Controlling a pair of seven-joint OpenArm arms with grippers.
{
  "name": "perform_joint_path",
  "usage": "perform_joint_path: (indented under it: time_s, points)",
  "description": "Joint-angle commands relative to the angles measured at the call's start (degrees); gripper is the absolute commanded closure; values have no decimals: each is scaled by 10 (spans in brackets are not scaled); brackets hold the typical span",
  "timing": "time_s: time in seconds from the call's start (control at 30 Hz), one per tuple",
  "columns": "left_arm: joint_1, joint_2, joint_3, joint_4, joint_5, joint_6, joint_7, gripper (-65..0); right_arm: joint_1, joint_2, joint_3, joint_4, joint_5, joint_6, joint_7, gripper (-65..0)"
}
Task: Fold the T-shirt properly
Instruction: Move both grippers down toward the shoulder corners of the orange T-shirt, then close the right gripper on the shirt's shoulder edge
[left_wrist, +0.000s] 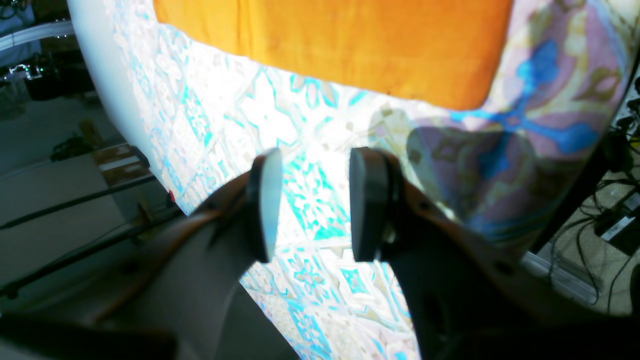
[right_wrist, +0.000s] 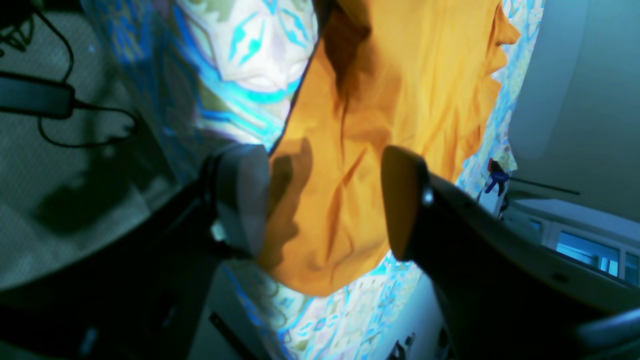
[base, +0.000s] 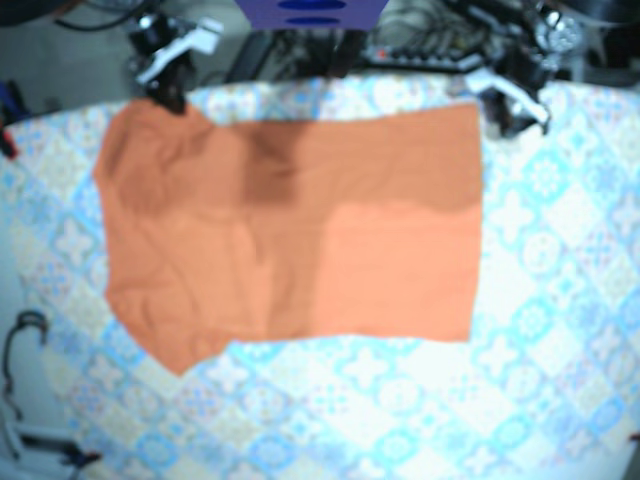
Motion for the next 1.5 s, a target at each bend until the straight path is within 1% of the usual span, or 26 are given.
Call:
perform_joint_path:
  time_s: [0.0, 0.07, 0.2, 0.33, 0.47, 0.63, 0.7, 0.83, 0.87, 0.93, 1.13, 1.33, 1.47]
  points:
    - [5, -6, -4, 8, 1, 10, 0, -227, -6, 8, 9, 0, 11, -8, -2, -349]
    - [5, -6, -4, 8, 0, 10, 0, -227, 2, 14, 31, -8, 35, -8, -2, -349]
    - [5, -6, -4, 7, 0, 10, 0, -227, 20, 39, 73, -34, 58, -8, -1, -349]
    - [3, -6, -2, -10, 0, 10, 0, -227, 48, 57, 93, -69, 72, -8, -1, -349]
    - [2, -6, -5, -19, 0, 10, 0, -227, 74, 75, 93, -108, 74, -8, -1, -349]
    - [3, -6, -6, -19, 0, 10, 0, -227, 97, 76, 93, -150, 74, -8, 0, -349]
    - [3, -6, -6, -19, 0, 10, 0, -227, 100, 84, 93, -154, 76, -8, 0, -349]
    - [3, -6, -6, -19, 0, 10, 0, -228, 100, 89, 95, -152, 109, -9, 0, -349]
    - [3, -6, -6, -19, 0, 10, 0, -228, 99, 96, 105, -151, 114, -9, 0, -349]
    - [3, -6, -6, -19, 0, 10, 0, -228, 98, 100, 121, -151, 123, -9, 1, -349]
    - [2, -6, -6, -19, 0, 10, 0, -228, 97, 101, 164, -152, 129, -9, 45, -349]
    - [2, -6, -6, -19, 0, 10, 1, -228, 96, 100, 164, -181, 127, -9, 52, -349]
    - [2, -6, -2, -17, 0, 10, 31, -228, 100, 100, 164, -216, 126, -10, 61, -349]
